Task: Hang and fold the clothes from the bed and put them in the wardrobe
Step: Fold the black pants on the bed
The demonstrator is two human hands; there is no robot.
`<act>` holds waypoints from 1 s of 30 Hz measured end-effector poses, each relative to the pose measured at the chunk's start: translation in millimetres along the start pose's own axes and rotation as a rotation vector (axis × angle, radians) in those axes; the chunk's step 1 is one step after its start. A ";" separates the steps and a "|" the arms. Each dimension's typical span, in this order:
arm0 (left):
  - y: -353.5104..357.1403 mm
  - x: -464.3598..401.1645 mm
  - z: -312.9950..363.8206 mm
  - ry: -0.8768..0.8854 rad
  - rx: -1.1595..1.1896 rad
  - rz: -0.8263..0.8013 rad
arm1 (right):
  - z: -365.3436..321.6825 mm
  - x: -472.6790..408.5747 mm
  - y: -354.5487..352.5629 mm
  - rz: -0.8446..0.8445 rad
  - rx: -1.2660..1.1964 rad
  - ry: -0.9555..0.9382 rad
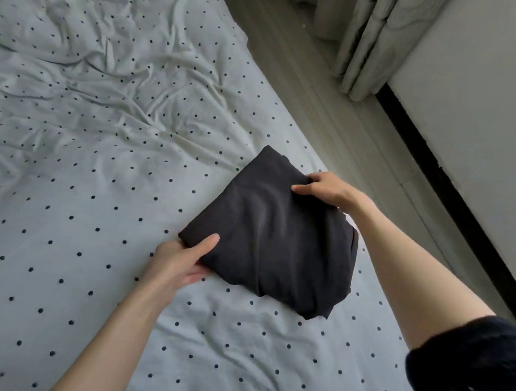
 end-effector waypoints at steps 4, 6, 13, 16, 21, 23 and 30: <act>21.9 -6.4 -10.4 -0.048 0.300 -0.097 | 1.7 -0.9 -3.2 -0.140 0.001 0.158; 17.5 -9.0 1.4 0.006 0.327 0.013 | 5.2 3.3 -1.2 -0.182 -0.042 0.212; -48.1 2.7 62.7 0.179 0.146 0.223 | 11.8 36.5 37.4 -0.279 -0.297 0.187; -74.2 14.2 67.2 0.199 0.107 0.233 | 7.1 52.9 63.2 -0.319 -0.320 0.150; -79.6 3.9 37.3 0.022 0.201 0.040 | 1.7 47.0 44.3 -0.138 -0.231 0.080; -74.0 0.2 27.4 -0.034 0.172 -0.063 | 6.3 38.9 44.3 -0.158 -0.348 0.067; -59.9 1.7 -4.4 -0.083 0.171 -0.204 | 26.1 28.7 72.3 -0.295 -0.571 0.111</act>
Point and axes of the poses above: each hand's wrist, its own x-axis away from the middle knuckle, its own y-axis out of the palm, z = x × y, the point moved 9 cm from there along -x, towards the middle knuckle, and after that the axes turned 14 degrees about -z, right-handed, at the moved point
